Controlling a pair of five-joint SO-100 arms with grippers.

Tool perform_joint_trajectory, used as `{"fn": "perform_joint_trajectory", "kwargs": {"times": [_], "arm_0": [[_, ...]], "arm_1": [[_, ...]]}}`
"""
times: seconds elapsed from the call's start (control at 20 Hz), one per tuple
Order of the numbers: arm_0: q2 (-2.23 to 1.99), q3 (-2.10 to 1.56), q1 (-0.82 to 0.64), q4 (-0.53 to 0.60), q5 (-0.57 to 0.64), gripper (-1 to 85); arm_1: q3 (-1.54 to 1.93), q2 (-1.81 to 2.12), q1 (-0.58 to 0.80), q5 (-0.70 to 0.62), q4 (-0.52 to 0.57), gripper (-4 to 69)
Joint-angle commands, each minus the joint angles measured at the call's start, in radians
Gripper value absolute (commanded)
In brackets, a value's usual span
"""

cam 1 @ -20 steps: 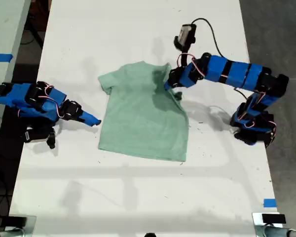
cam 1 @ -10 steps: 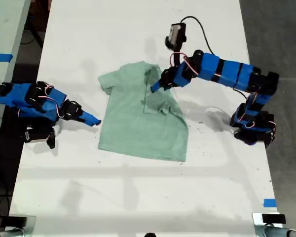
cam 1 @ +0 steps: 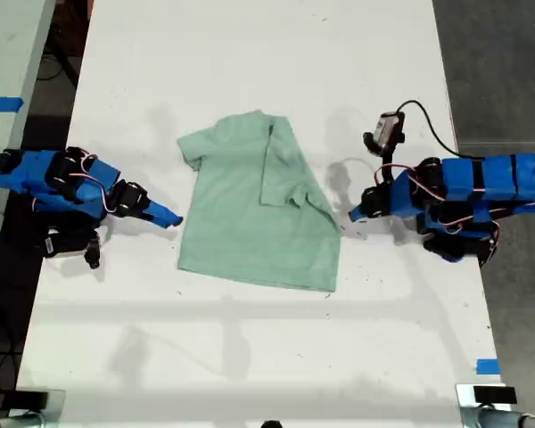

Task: Fold t shirt

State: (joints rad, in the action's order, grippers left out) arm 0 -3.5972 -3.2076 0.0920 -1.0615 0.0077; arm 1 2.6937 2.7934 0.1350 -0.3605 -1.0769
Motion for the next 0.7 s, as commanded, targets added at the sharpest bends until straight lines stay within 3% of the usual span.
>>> {"fn": "perform_joint_trajectory", "kwargs": {"times": [0.0, 0.05, 0.1, 0.15, 0.65], "arm_0": [[-0.009, -0.002, 0.009, 0.006, 0.006, 17.0], [-0.009, -0.002, 0.009, 0.006, 0.006, 17.0], [-0.009, -0.002, 0.009, 0.006, 0.006, 17.0], [-0.009, -0.005, 0.009, 0.006, 0.006, 17.0], [-0.009, -0.003, 0.009, 0.006, 0.006, 17.0]], "arm_1": [[0.275, 0.209, -0.034, -0.003, 0.138, -0.3], [0.344, 0.396, -0.040, -0.006, 0.084, -0.2], [0.394, 0.676, -0.044, -0.006, -0.083, -0.2], [0.410, 0.707, -0.023, 0.023, -0.141, -0.2], [0.416, 0.709, -0.020, 0.028, -0.120, -0.2]]}}
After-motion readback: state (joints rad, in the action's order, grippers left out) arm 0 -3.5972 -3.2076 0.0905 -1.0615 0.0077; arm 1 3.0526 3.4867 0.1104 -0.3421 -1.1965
